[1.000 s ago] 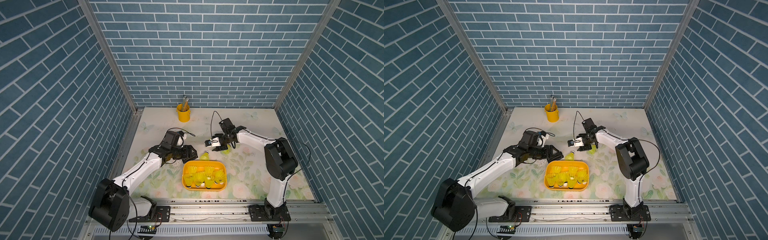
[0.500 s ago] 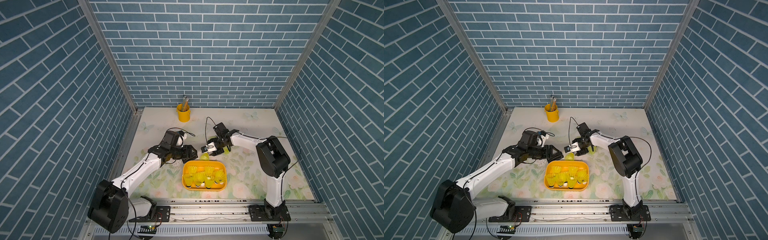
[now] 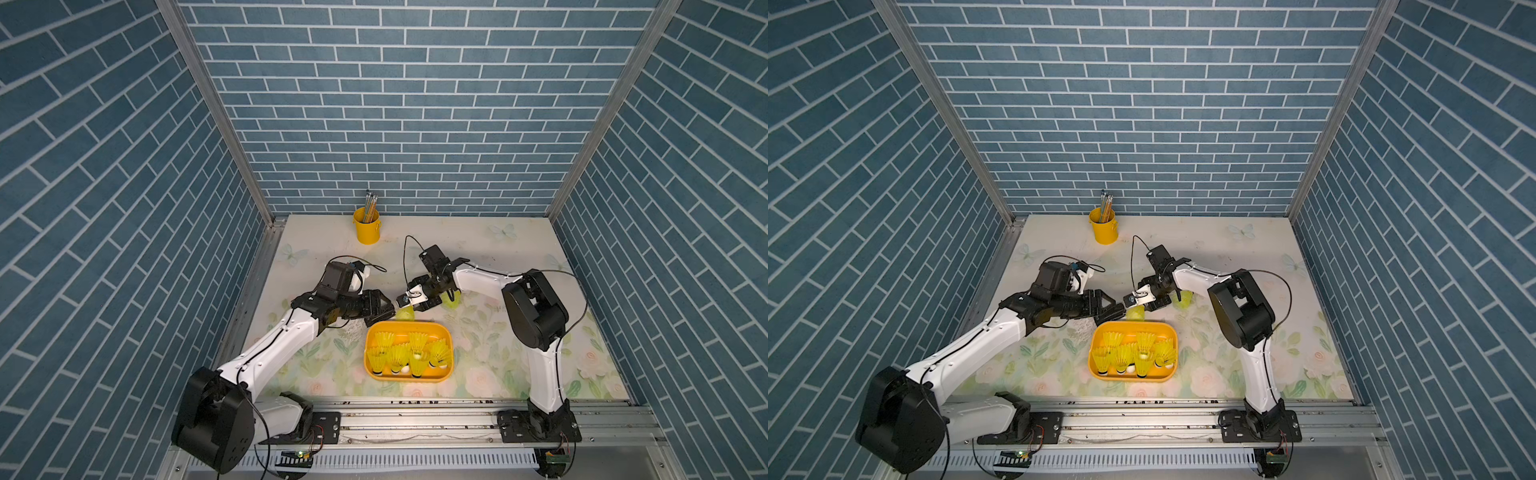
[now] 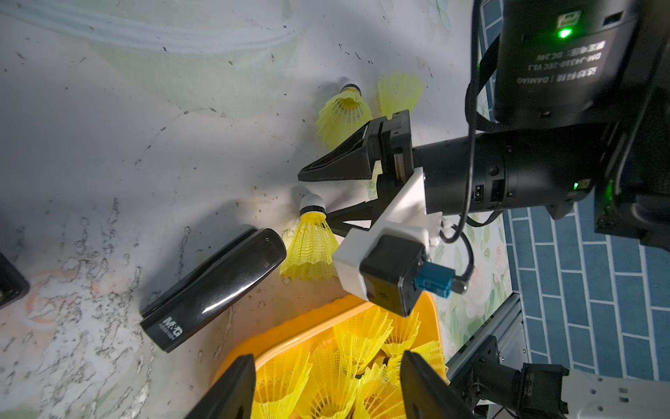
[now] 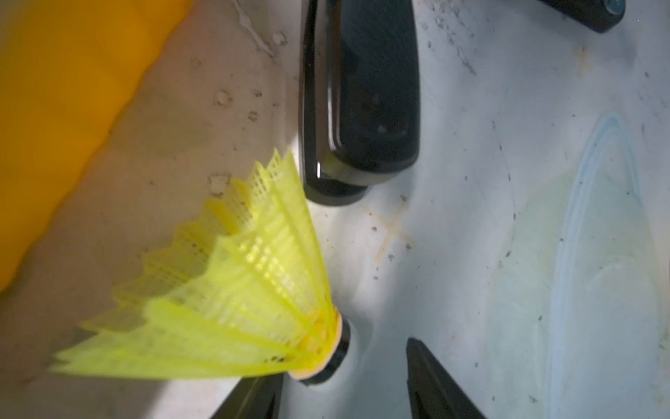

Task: Put the shuttlecocks into the storage box
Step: Pick up the shuttlecock at the center of the board.

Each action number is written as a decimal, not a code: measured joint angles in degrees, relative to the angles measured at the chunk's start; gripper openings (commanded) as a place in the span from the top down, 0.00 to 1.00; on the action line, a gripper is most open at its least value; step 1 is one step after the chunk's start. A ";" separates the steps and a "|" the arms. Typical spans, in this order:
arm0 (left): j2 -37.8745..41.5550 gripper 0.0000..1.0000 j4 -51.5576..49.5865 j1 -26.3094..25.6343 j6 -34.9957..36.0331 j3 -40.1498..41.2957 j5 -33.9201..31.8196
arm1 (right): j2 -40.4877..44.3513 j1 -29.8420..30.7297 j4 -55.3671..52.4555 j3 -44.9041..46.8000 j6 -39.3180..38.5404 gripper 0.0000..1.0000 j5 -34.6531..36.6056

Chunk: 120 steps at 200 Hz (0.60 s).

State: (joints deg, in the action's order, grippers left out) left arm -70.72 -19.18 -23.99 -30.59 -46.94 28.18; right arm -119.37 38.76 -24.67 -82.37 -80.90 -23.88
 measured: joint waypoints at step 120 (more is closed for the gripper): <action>0.00 0.31 -0.17 1.38 0.68 0.90 0.20 | -1.22 0.74 -2.21 -1.53 -1.92 0.71 -1.18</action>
State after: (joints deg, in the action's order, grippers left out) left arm -70.72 -19.35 -22.61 -29.91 -46.04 28.38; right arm -120.60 39.51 -26.87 -83.90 -82.83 -25.06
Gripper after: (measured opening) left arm 0.694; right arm 0.331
